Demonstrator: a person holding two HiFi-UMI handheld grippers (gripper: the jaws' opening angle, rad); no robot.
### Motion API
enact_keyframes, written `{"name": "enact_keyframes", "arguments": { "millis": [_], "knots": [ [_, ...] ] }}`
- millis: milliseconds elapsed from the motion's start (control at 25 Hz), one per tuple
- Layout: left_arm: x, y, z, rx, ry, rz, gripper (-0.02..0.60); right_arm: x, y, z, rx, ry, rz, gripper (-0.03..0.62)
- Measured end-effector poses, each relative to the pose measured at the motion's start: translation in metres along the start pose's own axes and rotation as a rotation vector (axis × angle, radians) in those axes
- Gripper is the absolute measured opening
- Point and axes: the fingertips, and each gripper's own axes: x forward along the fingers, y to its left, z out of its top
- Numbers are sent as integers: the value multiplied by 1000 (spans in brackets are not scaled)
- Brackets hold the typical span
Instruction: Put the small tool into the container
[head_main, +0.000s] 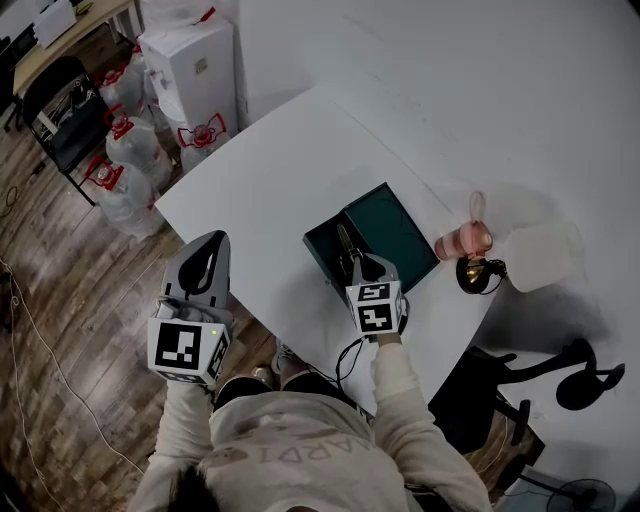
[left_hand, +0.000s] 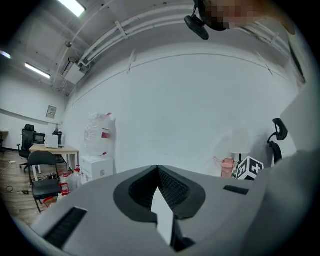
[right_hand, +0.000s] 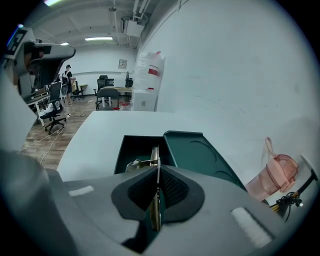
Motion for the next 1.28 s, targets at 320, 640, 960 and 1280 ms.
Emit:
{"name": "enact_keyframes", "arguments": {
  "millis": [320, 640, 960, 1280],
  "knots": [
    [0, 2, -3, 3, 13, 11, 3, 14, -4, -9, -50, 73, -41, 15],
    [-4, 5, -8, -9, 12, 28, 3, 18, 2, -7, -70, 84, -41, 18],
    [-10, 5, -5, -3, 9, 35, 3, 20, 25, -15, -24, 109, 69, 78],
    [-20, 7, -1, 2, 6, 42, 3, 20, 33, -22, 51, 109, 133, 114]
  ]
}}
